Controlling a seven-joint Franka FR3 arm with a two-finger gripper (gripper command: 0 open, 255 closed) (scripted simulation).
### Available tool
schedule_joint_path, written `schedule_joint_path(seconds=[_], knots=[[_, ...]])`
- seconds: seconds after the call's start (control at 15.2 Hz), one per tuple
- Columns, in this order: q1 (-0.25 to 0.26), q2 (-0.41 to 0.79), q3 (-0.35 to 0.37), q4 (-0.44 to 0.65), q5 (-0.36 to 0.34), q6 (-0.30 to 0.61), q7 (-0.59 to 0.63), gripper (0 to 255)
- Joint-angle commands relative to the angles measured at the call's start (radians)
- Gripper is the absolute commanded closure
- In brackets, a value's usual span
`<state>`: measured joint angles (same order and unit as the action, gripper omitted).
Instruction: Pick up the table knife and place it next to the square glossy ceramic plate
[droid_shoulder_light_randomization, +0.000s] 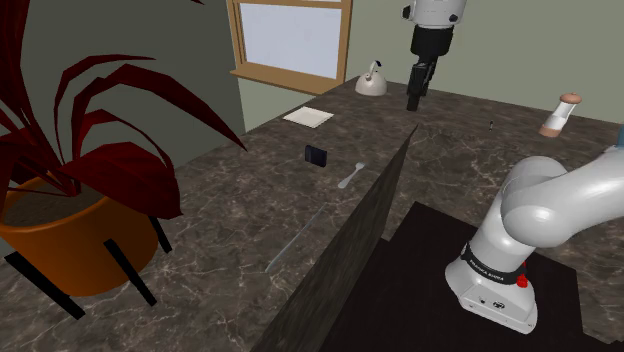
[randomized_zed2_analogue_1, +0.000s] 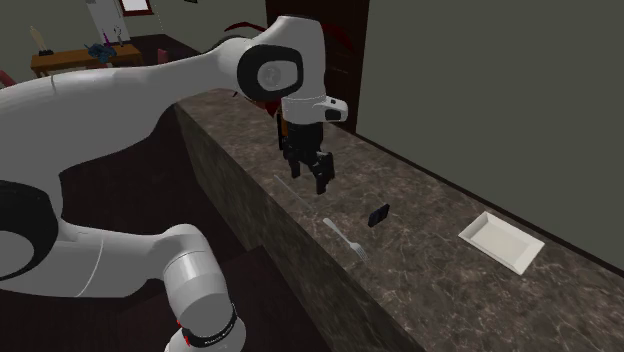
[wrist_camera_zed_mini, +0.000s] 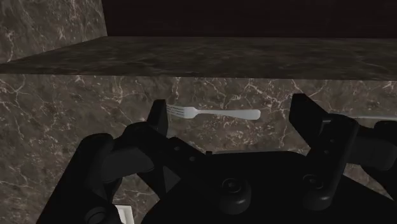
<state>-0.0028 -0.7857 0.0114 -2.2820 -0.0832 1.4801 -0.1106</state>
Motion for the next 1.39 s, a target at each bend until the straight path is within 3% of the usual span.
schedule_joint_path(seconds=[0.0, 0.66, 1.32], knots=[[0.0, 0.0, 0.0, 0.0, 0.0, 0.0, 0.0, 0], [0.158, 0.229, -0.009, -0.038, 0.028, 0.286, -0.286, 0], [0.307, 0.457, 0.021, -0.024, 0.079, 0.515, -0.573, 0]])
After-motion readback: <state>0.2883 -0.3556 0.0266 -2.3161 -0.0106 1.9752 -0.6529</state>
